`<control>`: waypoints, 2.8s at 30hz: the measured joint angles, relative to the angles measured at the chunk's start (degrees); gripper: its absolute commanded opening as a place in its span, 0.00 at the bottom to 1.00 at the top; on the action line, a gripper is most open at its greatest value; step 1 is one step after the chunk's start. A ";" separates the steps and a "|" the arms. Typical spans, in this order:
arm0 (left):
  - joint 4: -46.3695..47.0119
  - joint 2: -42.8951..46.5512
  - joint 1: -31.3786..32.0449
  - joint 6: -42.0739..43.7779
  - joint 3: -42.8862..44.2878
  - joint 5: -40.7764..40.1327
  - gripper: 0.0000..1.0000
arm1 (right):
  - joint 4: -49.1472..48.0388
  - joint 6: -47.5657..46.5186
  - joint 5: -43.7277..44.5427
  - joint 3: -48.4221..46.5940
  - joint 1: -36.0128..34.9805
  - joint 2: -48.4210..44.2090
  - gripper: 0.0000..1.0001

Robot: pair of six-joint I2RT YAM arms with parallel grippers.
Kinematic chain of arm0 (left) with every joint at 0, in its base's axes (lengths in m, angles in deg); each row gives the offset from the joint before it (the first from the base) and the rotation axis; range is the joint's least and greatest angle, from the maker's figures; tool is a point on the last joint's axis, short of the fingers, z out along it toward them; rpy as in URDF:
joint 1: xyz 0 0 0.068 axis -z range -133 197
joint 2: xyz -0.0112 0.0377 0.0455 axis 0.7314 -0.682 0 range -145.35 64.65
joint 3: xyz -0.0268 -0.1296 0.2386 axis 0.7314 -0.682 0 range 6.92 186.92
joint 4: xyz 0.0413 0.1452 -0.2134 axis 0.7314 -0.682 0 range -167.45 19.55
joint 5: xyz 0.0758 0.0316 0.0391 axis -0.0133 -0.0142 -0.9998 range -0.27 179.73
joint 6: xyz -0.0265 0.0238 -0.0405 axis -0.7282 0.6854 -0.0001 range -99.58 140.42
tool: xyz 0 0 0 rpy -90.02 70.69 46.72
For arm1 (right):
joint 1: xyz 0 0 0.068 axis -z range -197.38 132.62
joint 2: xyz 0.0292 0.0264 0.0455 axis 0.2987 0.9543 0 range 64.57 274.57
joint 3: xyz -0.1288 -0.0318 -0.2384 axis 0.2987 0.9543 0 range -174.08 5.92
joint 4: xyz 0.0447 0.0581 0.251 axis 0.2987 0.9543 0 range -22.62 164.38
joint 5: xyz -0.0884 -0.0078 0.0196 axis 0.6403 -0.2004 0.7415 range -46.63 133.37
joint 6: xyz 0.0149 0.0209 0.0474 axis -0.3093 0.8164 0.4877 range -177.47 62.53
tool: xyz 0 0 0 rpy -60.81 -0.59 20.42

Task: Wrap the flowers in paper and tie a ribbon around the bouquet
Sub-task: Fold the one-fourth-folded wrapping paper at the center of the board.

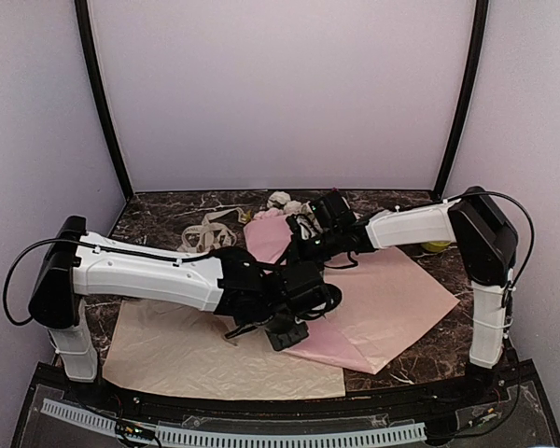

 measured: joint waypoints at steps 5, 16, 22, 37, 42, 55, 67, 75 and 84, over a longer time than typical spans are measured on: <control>6.91 1.36 4.17 7.04 1.57 -0.98 0.24 | 0.94 -0.61 0.00 -0.22 0.00 0.00 0.00; 11.89 -3.74 5.55 13.03 3.04 -4.35 0.21 | 4.35 -2.51 0.39 -1.97 0.00 0.00 0.00; 11.50 -8.46 4.96 13.11 3.48 -6.60 0.20 | 5.68 -3.26 0.87 -2.80 0.02 0.00 0.00; 11.56 -10.01 1.03 9.77 -0.92 0.33 0.18 | 9.33 -4.83 2.71 -3.87 0.04 -1.31 0.00; 11.76 -9.90 1.03 9.22 -1.20 1.84 0.18 | 11.41 -5.55 5.29 -3.87 0.31 -5.38 0.00; 11.69 -9.88 0.94 9.18 -1.20 2.38 0.20 | 11.45 -6.16 11.58 6.40 2.56 -13.64 0.00; 10.60 -9.88 1.07 9.22 -0.42 4.57 0.25 | 4.68 -6.14 12.55 17.59 7.32 -10.36 0.00; 8.22 -10.43 3.34 10.91 2.71 4.79 0.31 | 4.24 -6.78 12.39 16.57 7.45 -9.40 0.00; 8.39 -12.87 4.13 13.33 8.63 4.83 0.29 | 6.69 -8.00 12.39 14.08 7.45 -9.03 0.00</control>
